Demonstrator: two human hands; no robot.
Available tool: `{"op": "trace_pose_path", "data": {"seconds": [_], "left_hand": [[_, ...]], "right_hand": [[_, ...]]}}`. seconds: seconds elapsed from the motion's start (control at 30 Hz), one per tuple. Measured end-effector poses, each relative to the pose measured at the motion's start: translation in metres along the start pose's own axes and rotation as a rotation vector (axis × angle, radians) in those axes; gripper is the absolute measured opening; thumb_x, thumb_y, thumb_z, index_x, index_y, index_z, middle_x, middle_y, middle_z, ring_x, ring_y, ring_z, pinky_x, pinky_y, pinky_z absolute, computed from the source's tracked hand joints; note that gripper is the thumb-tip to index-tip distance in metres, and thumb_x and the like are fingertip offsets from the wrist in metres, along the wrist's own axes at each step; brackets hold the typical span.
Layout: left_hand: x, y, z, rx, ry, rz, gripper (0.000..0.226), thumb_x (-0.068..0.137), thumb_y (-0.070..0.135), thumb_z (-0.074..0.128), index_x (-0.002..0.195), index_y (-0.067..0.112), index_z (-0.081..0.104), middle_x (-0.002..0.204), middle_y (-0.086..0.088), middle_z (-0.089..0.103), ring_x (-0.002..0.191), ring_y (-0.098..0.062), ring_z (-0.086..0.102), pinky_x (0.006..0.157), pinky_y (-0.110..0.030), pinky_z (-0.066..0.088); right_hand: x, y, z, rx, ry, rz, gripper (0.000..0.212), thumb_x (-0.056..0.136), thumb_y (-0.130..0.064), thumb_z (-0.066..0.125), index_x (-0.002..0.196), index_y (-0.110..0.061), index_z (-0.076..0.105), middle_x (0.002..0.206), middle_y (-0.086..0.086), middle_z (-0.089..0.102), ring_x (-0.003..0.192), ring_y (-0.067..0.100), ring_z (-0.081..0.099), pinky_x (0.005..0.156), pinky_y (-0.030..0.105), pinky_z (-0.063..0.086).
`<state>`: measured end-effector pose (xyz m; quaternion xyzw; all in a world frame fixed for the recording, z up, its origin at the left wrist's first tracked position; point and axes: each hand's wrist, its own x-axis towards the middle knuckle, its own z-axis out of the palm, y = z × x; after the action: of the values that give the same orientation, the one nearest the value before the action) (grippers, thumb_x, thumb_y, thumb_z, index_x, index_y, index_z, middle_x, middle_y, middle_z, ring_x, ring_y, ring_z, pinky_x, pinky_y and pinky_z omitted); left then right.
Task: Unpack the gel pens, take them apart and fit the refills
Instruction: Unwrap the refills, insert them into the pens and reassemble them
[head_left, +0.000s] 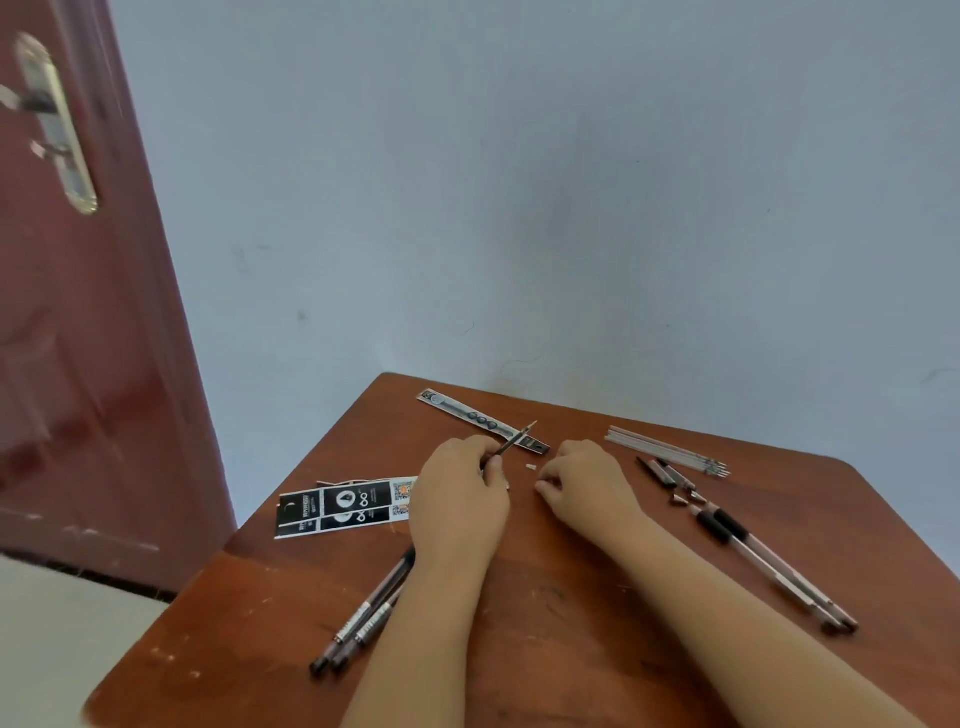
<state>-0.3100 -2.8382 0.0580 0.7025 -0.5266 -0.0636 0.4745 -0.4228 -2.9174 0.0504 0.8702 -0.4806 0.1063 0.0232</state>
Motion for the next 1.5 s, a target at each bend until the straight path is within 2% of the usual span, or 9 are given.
{"op": "trace_pose_path", "data": {"seconds": [0.3, 0.57, 0.73, 0.87, 0.97, 1.07, 1.23, 1.4, 1.5], "left_hand": [[-0.003, 0.004, 0.002, 0.023, -0.007, 0.032, 0.021, 0.09, 0.015, 0.047, 0.104, 0.014, 0.062, 0.104, -0.003, 0.061, 0.096, -0.016, 0.053, 0.078, -0.023, 0.037], [-0.021, 0.021, 0.021, 0.15, -0.137, 0.253, 0.028, 0.093, 0.017, 0.042, 0.116, 0.016, 0.058, 0.109, -0.002, 0.059, 0.102, -0.017, 0.052, 0.083, -0.024, 0.038], [-0.029, 0.023, 0.031, 0.208, -0.203, 0.362, 0.025, 0.091, 0.014, 0.045, 0.109, 0.015, 0.063, 0.105, -0.002, 0.063, 0.105, -0.019, 0.055, 0.087, -0.027, 0.041], [-0.029, 0.02, 0.034, 0.254, 0.005, 0.542, 0.021, 0.076, 0.016, 0.049, 0.076, 0.013, 0.07, 0.071, 0.0, 0.066, 0.077, -0.02, 0.057, 0.062, -0.032, 0.05], [-0.029, 0.033, 0.037, 0.22, 0.111, 0.614, 0.024, 0.075, 0.019, 0.047, 0.075, 0.014, 0.07, 0.075, -0.002, 0.065, 0.083, -0.015, 0.042, 0.068, -0.03, 0.039], [-0.023, 0.049, 0.041, 0.18, 0.085, 0.624, 0.023, 0.078, 0.021, 0.049, 0.079, 0.014, 0.071, 0.073, -0.002, 0.063, 0.077, -0.014, 0.04, 0.061, -0.027, 0.037], [-0.02, 0.081, 0.048, -0.227, -0.064, 0.21, 0.01, 0.085, 0.01, 0.056, 0.087, 0.014, 0.065, 0.072, 0.013, 0.052, 0.066, -0.002, 0.047, 0.061, -0.006, 0.038], [-0.029, 0.074, 0.065, -0.525, -0.11, -0.101, 0.022, 0.089, 0.008, 0.051, 0.072, 0.023, 0.053, 0.064, 0.003, 0.056, 0.064, -0.014, 0.053, 0.068, -0.032, 0.047], [-0.029, 0.065, 0.066, -0.684, -0.065, -0.199, 0.023, 0.09, 0.005, 0.048, 0.071, 0.017, 0.051, 0.057, 0.002, 0.058, 0.058, -0.012, 0.056, 0.058, -0.02, 0.05]], "right_hand": [[-0.033, 0.034, -0.014, 0.136, 0.131, 0.085, 0.03, 0.087, -0.035, 0.048, 0.107, -0.019, 0.064, 0.109, 0.002, 0.059, 0.107, 0.019, 0.047, 0.088, 0.032, 0.039], [-0.093, 0.096, -0.04, -0.133, 0.107, 0.336, 0.029, 0.087, -0.039, 0.043, 0.092, -0.018, 0.062, 0.098, 0.003, 0.062, 0.098, 0.023, 0.052, 0.067, 0.027, 0.032], [-0.098, 0.097, -0.039, -0.139, 0.06, 0.349, 0.027, 0.087, -0.037, 0.044, 0.104, -0.021, 0.058, 0.104, -0.001, 0.061, 0.103, 0.02, 0.049, 0.076, 0.03, 0.035], [-0.1, 0.099, -0.033, -0.117, 0.054, 0.351, 0.028, 0.089, -0.034, 0.042, 0.112, -0.023, 0.054, 0.108, -0.003, 0.059, 0.109, 0.018, 0.045, 0.088, 0.032, 0.033], [-0.099, 0.1, -0.033, -0.036, 0.05, 0.316, 0.027, 0.089, -0.031, 0.043, 0.112, -0.025, 0.056, 0.108, -0.004, 0.059, 0.109, 0.017, 0.045, 0.087, 0.032, 0.033], [-0.102, 0.102, -0.036, 0.201, 0.08, 0.266, 0.025, 0.087, -0.026, 0.049, 0.11, -0.023, 0.059, 0.09, -0.006, 0.055, 0.093, 0.014, 0.05, 0.08, 0.026, 0.037], [-0.112, 0.105, -0.043, 0.491, 0.203, 0.152, 0.021, 0.083, -0.015, 0.058, 0.103, -0.015, 0.064, 0.074, -0.012, 0.049, 0.066, -0.002, 0.044, 0.06, 0.008, 0.037], [-0.115, 0.103, -0.047, 0.546, 0.298, 0.113, 0.022, 0.082, -0.009, 0.059, 0.103, -0.01, 0.065, 0.074, -0.015, 0.048, 0.066, -0.005, 0.043, 0.066, 0.0, 0.035], [-0.116, 0.102, -0.047, 0.538, 0.298, 0.096, 0.021, 0.081, -0.006, 0.059, 0.1, -0.009, 0.066, 0.079, -0.008, 0.052, 0.067, -0.005, 0.043, 0.066, -0.001, 0.034]]}}
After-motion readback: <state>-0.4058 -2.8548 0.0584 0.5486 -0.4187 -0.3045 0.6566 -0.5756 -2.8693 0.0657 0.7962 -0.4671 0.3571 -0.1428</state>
